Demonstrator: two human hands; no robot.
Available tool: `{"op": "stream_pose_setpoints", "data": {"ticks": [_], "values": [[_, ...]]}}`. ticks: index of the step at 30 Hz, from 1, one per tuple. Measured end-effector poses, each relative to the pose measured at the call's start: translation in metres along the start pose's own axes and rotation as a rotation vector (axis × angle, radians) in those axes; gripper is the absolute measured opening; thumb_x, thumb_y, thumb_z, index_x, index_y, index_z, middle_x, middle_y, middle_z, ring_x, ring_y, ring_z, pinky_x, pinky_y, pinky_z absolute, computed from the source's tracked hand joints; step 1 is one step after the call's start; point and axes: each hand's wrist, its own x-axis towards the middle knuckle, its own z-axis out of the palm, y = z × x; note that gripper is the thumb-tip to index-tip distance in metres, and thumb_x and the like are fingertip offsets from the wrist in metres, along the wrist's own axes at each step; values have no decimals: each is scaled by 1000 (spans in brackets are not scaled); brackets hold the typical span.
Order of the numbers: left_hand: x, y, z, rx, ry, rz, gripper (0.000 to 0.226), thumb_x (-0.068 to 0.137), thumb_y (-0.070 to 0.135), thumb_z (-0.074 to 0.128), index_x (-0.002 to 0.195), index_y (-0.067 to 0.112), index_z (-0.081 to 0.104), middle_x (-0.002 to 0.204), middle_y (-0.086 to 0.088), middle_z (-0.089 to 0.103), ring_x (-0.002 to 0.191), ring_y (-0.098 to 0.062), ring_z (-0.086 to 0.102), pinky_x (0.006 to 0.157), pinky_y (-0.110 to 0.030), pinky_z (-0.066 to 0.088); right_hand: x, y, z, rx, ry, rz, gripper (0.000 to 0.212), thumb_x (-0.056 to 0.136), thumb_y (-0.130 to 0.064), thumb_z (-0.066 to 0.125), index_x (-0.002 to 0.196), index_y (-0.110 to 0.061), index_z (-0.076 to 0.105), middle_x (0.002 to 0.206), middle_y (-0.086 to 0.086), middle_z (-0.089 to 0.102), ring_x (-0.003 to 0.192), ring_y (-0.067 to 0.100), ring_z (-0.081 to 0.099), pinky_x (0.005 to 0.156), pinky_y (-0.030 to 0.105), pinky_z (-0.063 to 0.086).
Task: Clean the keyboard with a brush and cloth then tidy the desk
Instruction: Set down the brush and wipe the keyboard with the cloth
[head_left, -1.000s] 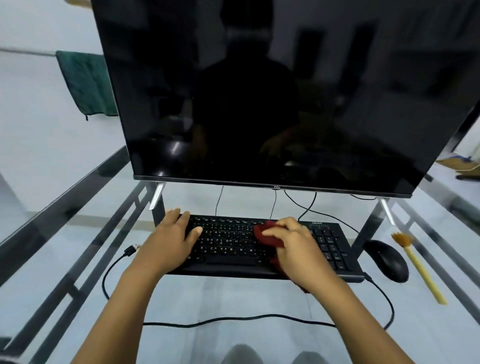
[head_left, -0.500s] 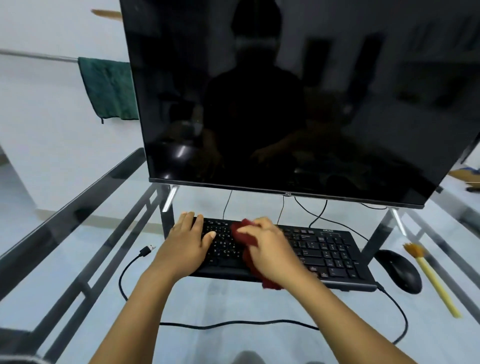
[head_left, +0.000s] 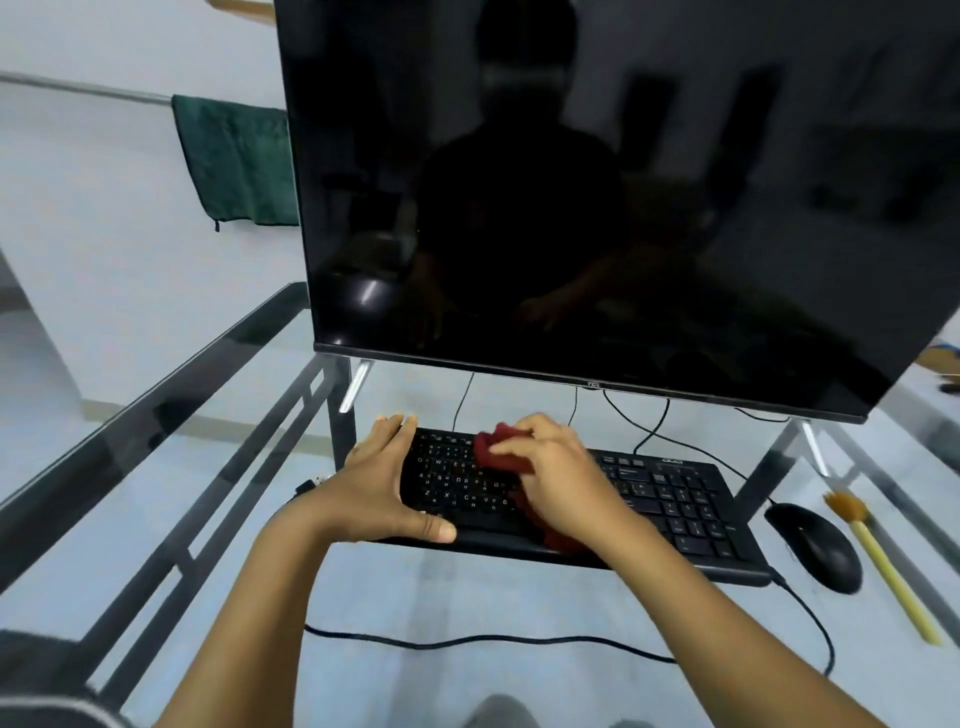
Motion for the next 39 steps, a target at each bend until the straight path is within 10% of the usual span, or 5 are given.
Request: {"op": "stream_pose_setpoints", "data": {"ticks": [9, 14, 18, 34, 39], "values": [[-14, -6, -3, -40, 64, -84, 146, 43, 71, 80, 150, 35, -11, 161, 10, -4, 148, -22, -5, 118, -48, 16, -6, -35, 10, 61, -96, -181, 43, 89, -5, 54, 126, -27, 62, 131, -4, 45, 116, 19, 39, 108, 30, 32], [-17, -7, -4, -195, 76, -19, 142, 48, 53, 89, 152, 34, -7, 160, 12, 10, 145, -12, 18, 116, -35, 25, 25, -26, 12, 19, 41, 135, 41, 92, -4, 45, 124, -23, 62, 125, 3, 49, 115, 27, 41, 102, 34, 36], [-17, -6, -3, -239, 79, -1, 147, 45, 52, 89, 151, 34, -11, 156, 16, 19, 139, -6, 28, 110, -28, 33, 15, -67, 23, 60, -124, -224, 45, 88, -5, 50, 127, -24, 60, 130, -1, 45, 112, 23, 39, 101, 31, 36], [-19, -7, -1, -329, 113, 38, 150, 47, 44, 92, 142, 50, -24, 158, 21, 6, 144, -7, 19, 113, -33, 32, 54, -55, 24, -49, -56, 55, 46, 89, -6, 50, 131, -25, 56, 127, 7, 46, 119, 31, 40, 99, 40, 41], [-17, -8, -3, -304, 98, 56, 152, 46, 44, 92, 142, 48, -26, 157, 21, 14, 139, -6, 33, 109, -29, 38, 33, -81, 28, 13, -211, -259, 50, 84, -1, 47, 127, -24, 59, 133, 1, 44, 112, 26, 39, 99, 35, 39]]}}
